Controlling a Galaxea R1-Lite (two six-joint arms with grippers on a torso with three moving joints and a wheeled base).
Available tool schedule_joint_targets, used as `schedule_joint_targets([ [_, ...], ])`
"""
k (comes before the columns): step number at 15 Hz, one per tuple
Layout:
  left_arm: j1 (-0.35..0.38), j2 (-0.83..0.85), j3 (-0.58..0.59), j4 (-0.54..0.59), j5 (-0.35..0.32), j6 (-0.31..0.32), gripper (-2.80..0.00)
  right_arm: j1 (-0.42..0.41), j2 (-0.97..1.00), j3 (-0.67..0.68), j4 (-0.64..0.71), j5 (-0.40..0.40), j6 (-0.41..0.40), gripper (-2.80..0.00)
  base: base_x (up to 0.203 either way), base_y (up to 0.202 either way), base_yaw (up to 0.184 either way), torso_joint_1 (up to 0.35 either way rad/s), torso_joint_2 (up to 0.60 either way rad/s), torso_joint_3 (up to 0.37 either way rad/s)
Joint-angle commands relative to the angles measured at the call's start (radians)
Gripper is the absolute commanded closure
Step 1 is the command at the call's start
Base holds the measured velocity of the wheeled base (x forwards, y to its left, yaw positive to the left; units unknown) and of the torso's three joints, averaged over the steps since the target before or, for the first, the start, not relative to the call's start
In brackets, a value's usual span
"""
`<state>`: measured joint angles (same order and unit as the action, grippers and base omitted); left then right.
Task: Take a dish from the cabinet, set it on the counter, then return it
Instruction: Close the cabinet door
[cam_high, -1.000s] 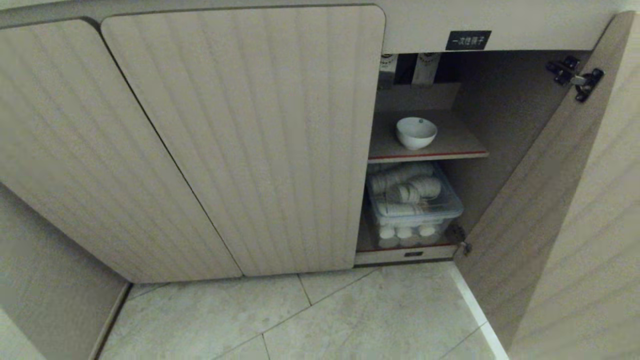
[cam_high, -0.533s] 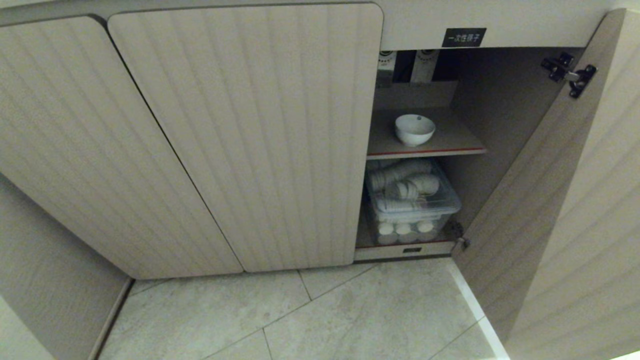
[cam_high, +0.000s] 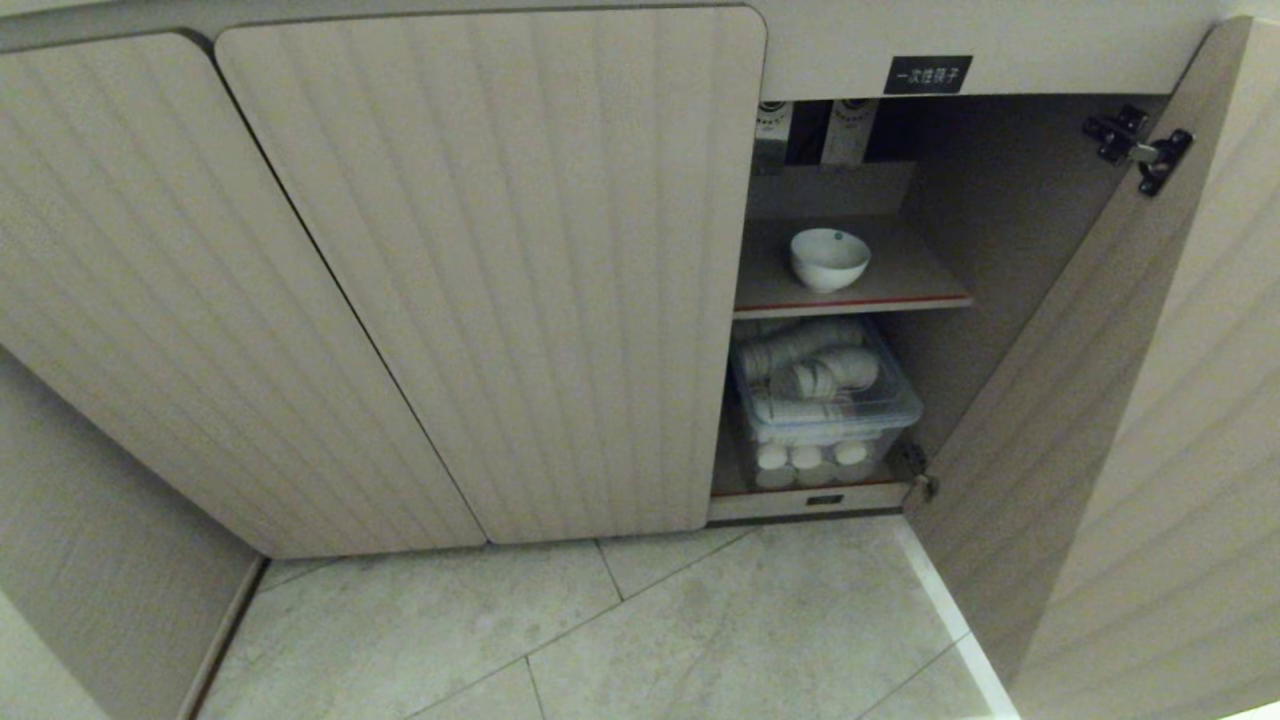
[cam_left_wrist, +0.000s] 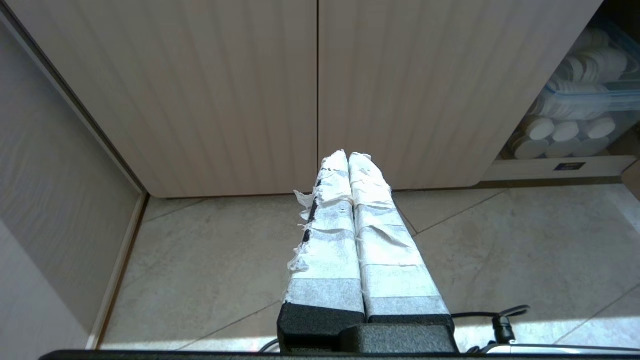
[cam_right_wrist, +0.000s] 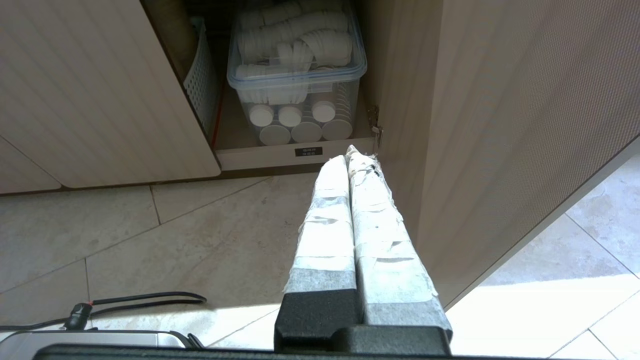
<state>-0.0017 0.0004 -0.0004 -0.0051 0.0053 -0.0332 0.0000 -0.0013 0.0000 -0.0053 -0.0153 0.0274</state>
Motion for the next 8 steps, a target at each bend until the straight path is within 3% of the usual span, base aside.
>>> schedule_joint_targets([
  [1, 0.000, 0.000, -0.001, 0.001, 0.001, -0.001, 0.00, 0.000, 0.001, 0.000, -0.001, 0.000, 0.000, 0.00, 0.000, 0.000, 0.000, 0.000, 0.00, 0.000],
  [8, 0.000, 0.000, 0.000, 0.001, 0.000, -0.001, 0.00, 0.000, 0.001, 0.000, -0.001, 0.000, 0.000, 0.00, 0.000, 0.000, 0.000, 0.000, 0.00, 0.000],
])
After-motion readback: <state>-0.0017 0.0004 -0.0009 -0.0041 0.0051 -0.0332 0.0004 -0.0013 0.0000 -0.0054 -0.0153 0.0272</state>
